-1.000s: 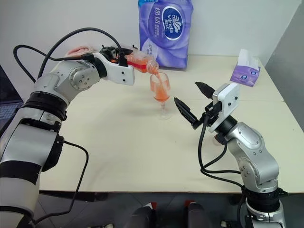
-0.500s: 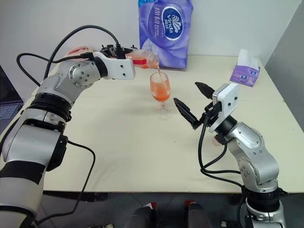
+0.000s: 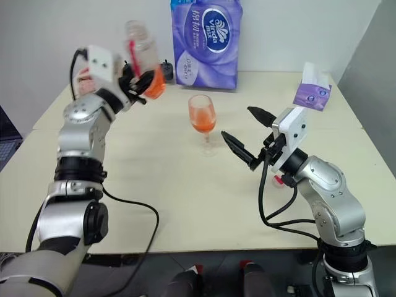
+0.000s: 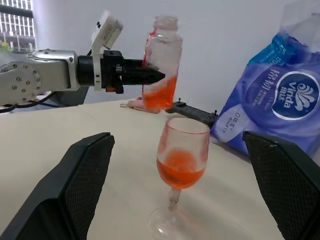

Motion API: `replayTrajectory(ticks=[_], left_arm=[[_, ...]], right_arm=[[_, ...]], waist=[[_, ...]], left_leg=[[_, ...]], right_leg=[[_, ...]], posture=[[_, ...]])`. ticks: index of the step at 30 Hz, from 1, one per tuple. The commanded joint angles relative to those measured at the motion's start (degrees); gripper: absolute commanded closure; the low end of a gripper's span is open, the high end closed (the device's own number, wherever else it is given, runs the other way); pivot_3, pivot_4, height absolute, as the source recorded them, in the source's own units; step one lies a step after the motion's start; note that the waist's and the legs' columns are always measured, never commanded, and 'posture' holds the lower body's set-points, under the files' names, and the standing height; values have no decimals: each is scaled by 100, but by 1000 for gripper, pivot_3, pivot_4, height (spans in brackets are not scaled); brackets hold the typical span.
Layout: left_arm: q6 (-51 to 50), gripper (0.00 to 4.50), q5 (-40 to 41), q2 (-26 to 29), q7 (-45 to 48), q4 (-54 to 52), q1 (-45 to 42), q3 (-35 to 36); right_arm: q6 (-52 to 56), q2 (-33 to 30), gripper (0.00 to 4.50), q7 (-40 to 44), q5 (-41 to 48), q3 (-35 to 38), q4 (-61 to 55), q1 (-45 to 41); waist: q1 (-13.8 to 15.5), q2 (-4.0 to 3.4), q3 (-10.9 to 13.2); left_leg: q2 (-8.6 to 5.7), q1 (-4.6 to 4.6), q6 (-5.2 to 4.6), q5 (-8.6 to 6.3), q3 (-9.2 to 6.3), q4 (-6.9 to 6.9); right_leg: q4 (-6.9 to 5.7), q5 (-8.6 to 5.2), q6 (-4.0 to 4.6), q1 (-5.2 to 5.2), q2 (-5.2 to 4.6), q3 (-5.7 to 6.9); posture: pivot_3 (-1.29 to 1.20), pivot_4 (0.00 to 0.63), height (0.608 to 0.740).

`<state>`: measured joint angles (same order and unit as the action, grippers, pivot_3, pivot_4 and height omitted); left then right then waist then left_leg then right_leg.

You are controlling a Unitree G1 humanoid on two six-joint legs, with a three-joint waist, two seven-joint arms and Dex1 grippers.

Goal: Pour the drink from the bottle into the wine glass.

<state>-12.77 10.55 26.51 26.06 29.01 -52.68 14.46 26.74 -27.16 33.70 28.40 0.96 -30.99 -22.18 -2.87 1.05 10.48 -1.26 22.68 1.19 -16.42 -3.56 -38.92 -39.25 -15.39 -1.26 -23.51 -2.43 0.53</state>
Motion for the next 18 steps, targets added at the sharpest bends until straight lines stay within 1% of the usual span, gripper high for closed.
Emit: replayTrajectory(ticks=[1,4,7,13,18], left_arm=[[-445,2862,421,-97,-399,-834,500,420],[-345,2862,523,-165,-395,-1160,1094,473],[-103,2862,609,-217,-251,-1094,1462,449],[875,2862,270,-303,-20,-325,1697,116],[1675,2862,241,-434,187,577,1567,29]], right_arm=[[-61,-162,0,512,282,-138,-275,214],[-28,-189,0,657,379,-163,-153,262],[-35,-114,0,648,362,-167,28,190],[-21,-34,0,636,340,-179,223,72],[23,-3,0,570,338,-145,274,1]], waist=[[25,3,0],[107,6,1],[153,9,-2],[240,12,-4],[251,13,-4]], left_leg=[[0,4,0,0,-5,-3],[-5,8,1,1,-5,-10],[-6,7,2,1,-6,-12],[-13,4,2,1,-4,-11],[-12,3,2,1,-3,-11]], right_leg=[[-1,0,0,0,-5,0],[-4,0,0,0,-14,2],[-2,0,0,3,-18,3],[5,1,0,10,-18,7],[5,1,0,10,-17,10]], posture=[[0,150,740],[0,150,740],[0,150,740],[0,150,740],[0,150,740]])
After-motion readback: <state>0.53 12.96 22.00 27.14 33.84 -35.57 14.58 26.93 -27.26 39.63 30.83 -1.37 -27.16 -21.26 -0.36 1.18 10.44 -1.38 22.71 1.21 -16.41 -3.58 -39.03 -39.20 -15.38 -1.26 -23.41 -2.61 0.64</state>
